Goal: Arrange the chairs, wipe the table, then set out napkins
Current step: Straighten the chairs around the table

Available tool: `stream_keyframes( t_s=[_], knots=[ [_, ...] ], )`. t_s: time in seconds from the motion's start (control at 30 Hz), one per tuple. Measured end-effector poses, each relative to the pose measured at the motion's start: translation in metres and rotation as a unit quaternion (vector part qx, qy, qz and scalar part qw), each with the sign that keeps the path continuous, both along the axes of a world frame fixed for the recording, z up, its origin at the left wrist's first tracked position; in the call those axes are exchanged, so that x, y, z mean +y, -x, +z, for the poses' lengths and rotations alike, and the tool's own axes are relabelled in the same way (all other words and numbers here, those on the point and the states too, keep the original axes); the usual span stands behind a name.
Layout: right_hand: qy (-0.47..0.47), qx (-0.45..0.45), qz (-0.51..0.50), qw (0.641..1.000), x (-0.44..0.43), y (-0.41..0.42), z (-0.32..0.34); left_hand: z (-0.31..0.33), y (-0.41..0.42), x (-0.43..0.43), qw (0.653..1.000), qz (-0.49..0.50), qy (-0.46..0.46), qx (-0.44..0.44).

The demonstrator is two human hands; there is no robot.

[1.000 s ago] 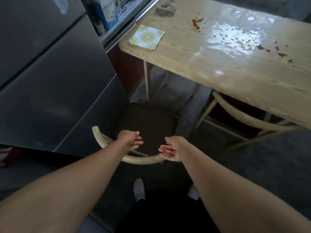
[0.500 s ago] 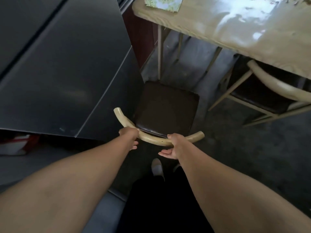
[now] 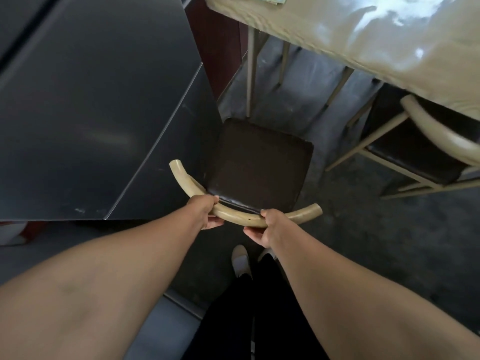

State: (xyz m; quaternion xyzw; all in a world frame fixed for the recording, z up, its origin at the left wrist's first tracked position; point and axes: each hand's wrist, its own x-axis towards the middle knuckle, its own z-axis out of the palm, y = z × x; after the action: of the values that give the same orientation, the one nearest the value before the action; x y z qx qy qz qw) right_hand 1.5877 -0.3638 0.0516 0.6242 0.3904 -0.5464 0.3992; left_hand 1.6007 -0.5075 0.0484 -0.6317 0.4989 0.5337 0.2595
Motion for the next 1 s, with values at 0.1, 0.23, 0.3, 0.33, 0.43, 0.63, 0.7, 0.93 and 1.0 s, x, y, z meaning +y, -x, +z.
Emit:
stream_keyframes(
  t_s=[0.1,0.23,0.3,0.33,0.43,0.63,0.7,0.93,1.0],
  knots=[
    [0.0,0.02,0.006,1.0,0.003,0.021,0.006,0.007,0.023,0.001,1.0,0.016,0.011,0.018],
    [-0.042,0.035,-0.035,0.998,0.004,0.063,0.015,0.021,0.068,0.004,0.998,0.035,0.029,0.044],
    [-0.049,0.043,-0.041,0.997,0.007,0.084,0.022,0.03,0.088,0.009,0.998,0.038,0.033,0.049],
    [-0.055,0.043,-0.035,0.997,0.01,0.096,0.025,0.033,0.099,0.012,0.997,0.037,0.035,0.051],
    [-0.063,0.05,-0.018,0.997,0.019,0.123,0.03,0.036,0.125,0.021,0.997,0.037,0.038,0.055],
    [-0.071,0.055,-0.045,0.995,0.034,0.172,0.034,0.03,0.178,0.035,0.996,0.036,0.012,0.077],
    [-0.062,0.066,-0.074,0.993,0.039,0.192,0.036,0.029,0.202,0.038,0.995,0.028,0.003,0.092],
    [-0.052,0.132,-0.134,0.981,0.041,0.264,0.019,0.009,0.294,0.032,0.993,0.0,-0.016,0.116],
    [-0.042,0.15,-0.145,0.977,0.038,0.283,0.005,-0.004,0.316,0.028,0.992,-0.005,-0.029,0.126]
  ],
)
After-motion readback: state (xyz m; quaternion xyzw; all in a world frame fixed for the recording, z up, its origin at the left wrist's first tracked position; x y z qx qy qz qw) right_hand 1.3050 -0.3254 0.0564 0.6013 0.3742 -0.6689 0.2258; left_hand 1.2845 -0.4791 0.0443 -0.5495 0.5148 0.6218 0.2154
